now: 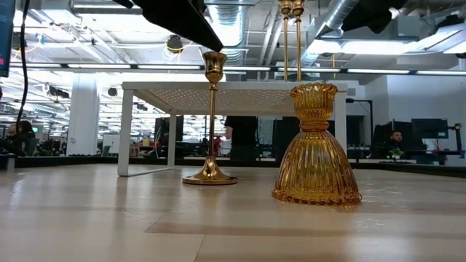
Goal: Pick & Place candle stick holders
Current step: Put the golden candlestick holder on the shelf
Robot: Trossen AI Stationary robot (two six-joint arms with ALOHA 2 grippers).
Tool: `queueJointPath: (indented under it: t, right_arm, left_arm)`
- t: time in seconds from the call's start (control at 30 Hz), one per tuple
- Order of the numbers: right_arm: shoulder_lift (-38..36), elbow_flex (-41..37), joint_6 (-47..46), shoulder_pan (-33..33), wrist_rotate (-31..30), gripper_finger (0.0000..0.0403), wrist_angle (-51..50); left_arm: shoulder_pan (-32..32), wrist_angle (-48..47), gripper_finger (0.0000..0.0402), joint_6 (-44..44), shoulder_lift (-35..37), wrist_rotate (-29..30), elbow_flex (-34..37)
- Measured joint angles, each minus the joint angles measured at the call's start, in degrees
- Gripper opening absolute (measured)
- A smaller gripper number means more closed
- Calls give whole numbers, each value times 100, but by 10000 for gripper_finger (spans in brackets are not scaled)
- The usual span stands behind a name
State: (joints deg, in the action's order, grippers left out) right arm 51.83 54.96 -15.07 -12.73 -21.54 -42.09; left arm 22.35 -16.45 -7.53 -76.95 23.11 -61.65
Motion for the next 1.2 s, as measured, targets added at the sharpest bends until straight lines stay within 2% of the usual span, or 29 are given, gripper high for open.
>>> queueJointPath:
  t: [0.8,1.03,1.2]
  right_arm:
    - [2,0,2,0,0,65,3]
    - [2,0,2,0,2,65,7]
    - [2,0,2,0,2,65,7]
  left_arm:
    - [-66,61,104,371,-28,47,225]
    - [-90,117,103,487,-305,101,219]
    - [-90,171,74,614,-359,114,219]
